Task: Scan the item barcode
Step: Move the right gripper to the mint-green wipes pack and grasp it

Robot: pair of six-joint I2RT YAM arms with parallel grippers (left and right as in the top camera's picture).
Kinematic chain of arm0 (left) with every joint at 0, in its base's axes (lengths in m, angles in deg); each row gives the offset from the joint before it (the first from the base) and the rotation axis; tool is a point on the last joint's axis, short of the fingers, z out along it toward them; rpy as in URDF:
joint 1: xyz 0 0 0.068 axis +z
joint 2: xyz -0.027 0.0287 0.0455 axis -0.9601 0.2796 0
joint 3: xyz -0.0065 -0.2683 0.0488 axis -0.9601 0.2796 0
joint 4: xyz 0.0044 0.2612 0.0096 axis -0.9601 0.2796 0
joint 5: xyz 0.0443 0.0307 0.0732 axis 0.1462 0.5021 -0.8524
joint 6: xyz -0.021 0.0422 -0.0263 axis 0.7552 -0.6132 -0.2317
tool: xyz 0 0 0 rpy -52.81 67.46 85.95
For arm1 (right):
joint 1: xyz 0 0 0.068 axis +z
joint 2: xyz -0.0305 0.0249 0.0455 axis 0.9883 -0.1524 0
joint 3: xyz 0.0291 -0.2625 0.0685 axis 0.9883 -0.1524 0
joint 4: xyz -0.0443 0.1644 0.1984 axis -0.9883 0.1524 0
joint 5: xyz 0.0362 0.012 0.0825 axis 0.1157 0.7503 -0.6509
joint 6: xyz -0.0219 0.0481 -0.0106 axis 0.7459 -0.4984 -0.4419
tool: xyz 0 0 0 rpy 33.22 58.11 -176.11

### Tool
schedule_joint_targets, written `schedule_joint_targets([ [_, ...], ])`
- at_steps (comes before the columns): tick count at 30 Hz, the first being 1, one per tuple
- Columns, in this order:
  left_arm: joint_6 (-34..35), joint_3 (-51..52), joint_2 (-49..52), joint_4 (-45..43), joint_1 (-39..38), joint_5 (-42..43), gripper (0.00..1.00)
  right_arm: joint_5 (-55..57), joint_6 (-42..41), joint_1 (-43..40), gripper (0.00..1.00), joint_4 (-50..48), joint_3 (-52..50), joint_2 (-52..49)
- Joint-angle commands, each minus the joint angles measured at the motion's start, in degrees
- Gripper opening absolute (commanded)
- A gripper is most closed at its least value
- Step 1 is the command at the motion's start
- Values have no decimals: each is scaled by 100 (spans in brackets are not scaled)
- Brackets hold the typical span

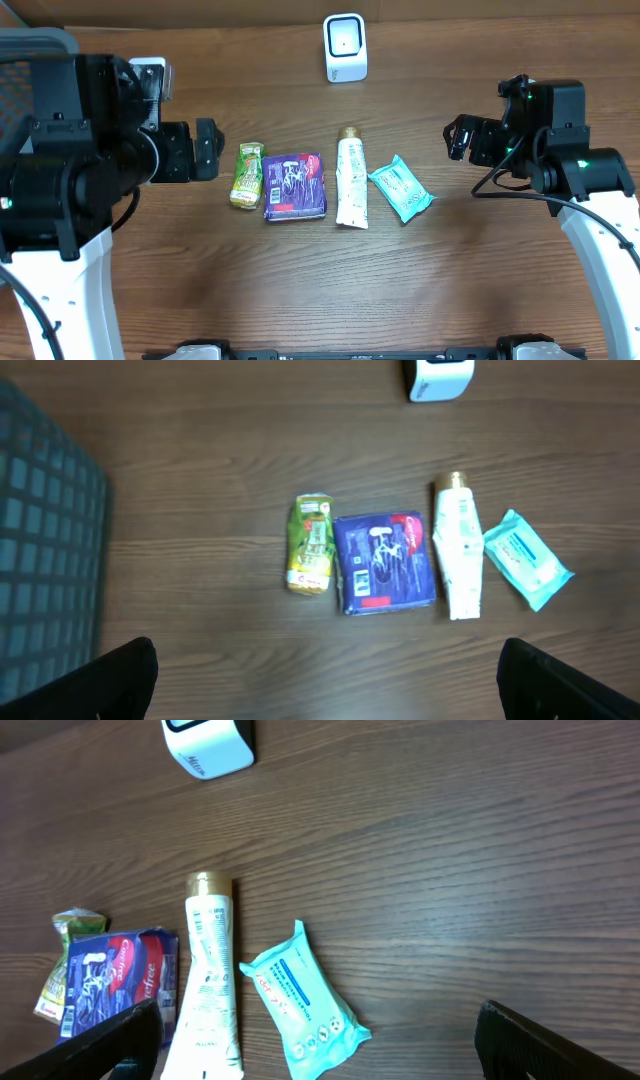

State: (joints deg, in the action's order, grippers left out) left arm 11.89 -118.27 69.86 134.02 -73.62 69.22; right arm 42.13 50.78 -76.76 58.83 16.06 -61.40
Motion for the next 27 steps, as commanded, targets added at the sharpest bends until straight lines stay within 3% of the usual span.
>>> schedule_joint_targets([
  [1,-184,-42,-70,-9,37,-149,100,-186,-57,-37,100,-107,127,7],
  [6,-181,-42,61,-81,37,-149,99,-173,297,131,100,-151,127,-33],
  [16,-181,-42,457,-118,37,-146,100,2347,608,2092,99,-61,205,-444],
  [20,-179,-42,603,-120,37,-146,100,2813,852,2710,98,155,380,-1001],
  [24,-179,-42,730,-120,37,-146,100,3458,861,3287,84,413,586,-1659],
  [27,-179,-42,774,-118,37,-146,100,3307,861,3383,80,409,586,-1794],
])
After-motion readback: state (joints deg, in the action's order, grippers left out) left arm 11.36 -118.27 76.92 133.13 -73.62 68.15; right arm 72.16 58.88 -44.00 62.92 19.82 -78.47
